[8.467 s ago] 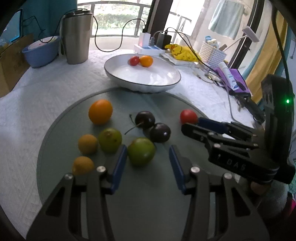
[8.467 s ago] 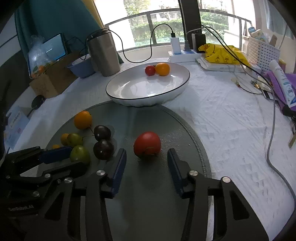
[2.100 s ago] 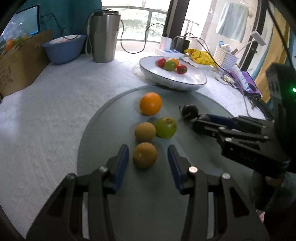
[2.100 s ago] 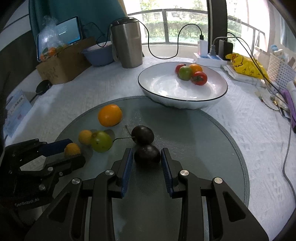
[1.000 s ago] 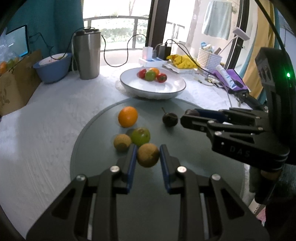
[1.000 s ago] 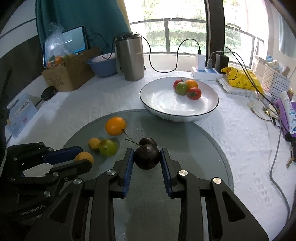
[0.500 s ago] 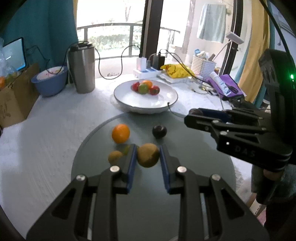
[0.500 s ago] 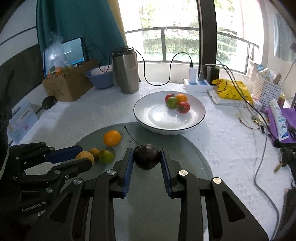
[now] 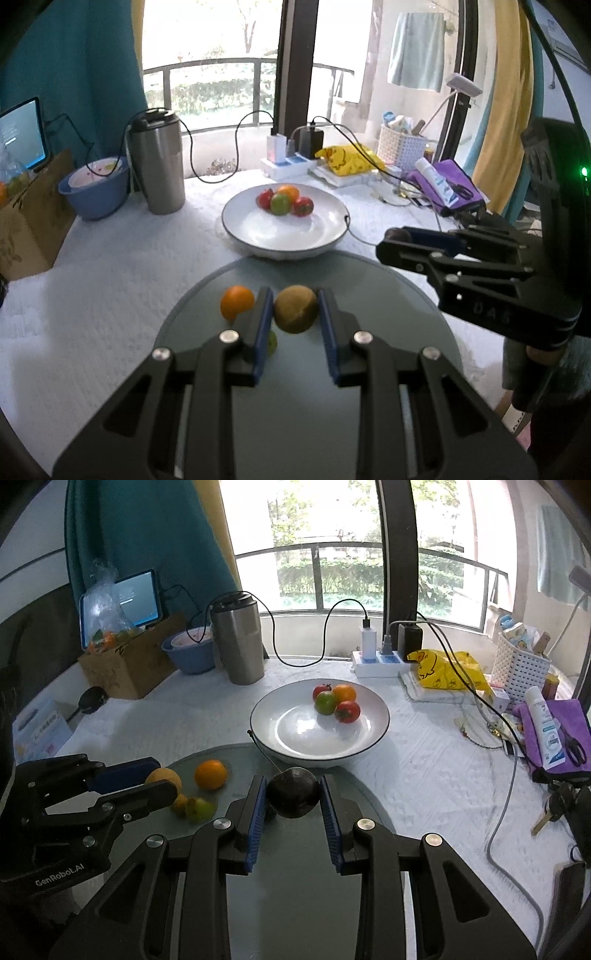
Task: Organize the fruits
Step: 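Lift the brown fruit and the plum and carry both over the white bowl, then open the left tool to drop the brown fruit while the right tool releases the plum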
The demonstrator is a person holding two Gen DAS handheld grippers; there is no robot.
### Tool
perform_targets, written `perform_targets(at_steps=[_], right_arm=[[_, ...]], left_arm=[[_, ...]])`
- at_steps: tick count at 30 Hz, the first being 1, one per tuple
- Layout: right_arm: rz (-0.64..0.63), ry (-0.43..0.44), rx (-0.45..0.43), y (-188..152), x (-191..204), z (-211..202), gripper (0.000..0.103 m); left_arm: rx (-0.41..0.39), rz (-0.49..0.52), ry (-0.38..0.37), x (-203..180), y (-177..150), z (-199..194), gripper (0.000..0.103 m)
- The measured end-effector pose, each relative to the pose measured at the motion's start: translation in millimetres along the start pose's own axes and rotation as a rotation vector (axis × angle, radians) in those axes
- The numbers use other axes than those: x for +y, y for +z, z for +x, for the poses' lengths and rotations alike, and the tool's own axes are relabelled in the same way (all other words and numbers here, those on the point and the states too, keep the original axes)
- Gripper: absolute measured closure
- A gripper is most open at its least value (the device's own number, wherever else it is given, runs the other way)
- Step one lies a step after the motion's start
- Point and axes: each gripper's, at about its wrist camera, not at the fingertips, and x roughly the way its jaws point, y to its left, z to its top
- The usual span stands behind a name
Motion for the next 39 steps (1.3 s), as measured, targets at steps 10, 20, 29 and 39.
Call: perform_targets(at_steps=[10,20,29,39], right_arm=[[0.008,0.005,-0.008,16.2,-12.4,12.4,0.072],[0.013,0.018,0.006,29.8,-25.0,37.3,0.072],[0.014,0.022,0.038,37.5,-35.0,66.5,0.072],[0.012,0.044,0.068,43.9,-41.5,98.2,0.072]], left_arm=[[-0.001,-0.004,0.004,8.5,20.8,17.7,0.077],[0.009,-0.024,0.001,21.4,39.1,44.2,0.077],[0.032,-0.059,-0.007,38.1,49.8,77.8,0.077],[0.068,-0.084,-0.012,51.4,61.7,112.7,0.077]])
